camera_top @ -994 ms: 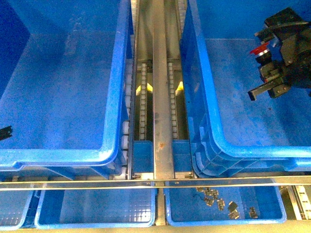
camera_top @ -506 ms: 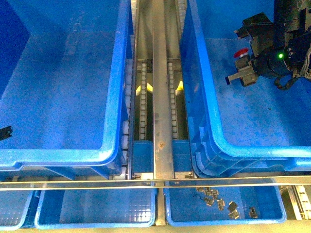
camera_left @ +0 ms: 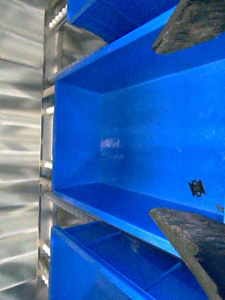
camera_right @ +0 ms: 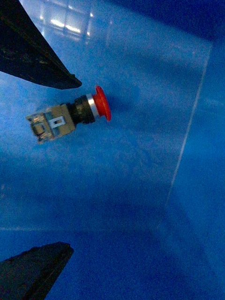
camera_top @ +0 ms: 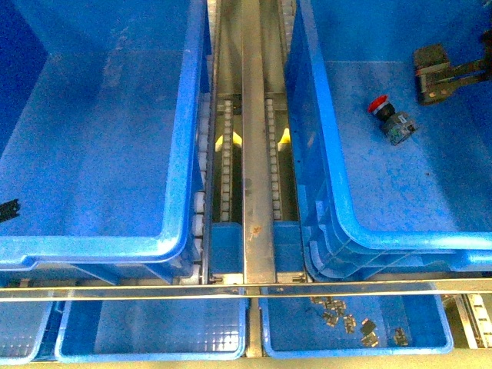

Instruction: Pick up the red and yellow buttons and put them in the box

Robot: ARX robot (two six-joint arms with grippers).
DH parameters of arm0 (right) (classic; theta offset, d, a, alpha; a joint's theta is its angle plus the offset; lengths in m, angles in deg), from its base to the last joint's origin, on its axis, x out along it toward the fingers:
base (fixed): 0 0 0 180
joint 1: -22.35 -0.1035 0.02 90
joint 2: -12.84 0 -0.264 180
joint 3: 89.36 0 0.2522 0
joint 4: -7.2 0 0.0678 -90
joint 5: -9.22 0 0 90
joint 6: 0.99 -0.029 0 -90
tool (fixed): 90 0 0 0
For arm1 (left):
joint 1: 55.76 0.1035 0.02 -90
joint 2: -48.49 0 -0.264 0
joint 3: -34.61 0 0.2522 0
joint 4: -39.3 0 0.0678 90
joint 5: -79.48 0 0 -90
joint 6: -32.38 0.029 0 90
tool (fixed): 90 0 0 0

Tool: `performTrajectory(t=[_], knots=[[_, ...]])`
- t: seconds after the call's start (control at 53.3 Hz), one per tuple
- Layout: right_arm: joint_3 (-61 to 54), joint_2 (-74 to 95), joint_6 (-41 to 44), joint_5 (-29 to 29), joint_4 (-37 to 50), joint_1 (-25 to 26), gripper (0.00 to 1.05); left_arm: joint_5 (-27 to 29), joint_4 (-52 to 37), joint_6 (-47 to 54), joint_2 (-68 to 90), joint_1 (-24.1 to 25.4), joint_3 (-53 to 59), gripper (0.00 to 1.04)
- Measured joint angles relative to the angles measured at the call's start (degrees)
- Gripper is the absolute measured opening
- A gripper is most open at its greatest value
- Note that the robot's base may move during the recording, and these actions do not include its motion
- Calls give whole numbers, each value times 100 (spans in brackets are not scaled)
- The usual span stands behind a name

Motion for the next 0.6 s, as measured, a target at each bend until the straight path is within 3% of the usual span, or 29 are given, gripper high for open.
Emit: performTrajectory(t=[0.225,0.337,0.394,0.431,0.544,0.6], knots=[[-1878,-2658,-1248,640,-1390,144,98,0,0,0,0,0,0,97],[-2326,-4304,-1899,570,-2743,142,98,0,0,0,0,0,0,97],[-2347,-4704,-2094,573,-2994,142,98,0,0,0,0,0,0,97],[-2490,-4747,-2028,686,-2559,149,95,0,0,0,0,-2,0,97],[-3571,-4833,-1438,811,343,87,76,0,0,0,0,-2,0,97],[-3897,-4909,-1300,813,1091,22,68,2,0,0,0,-2,0,97]])
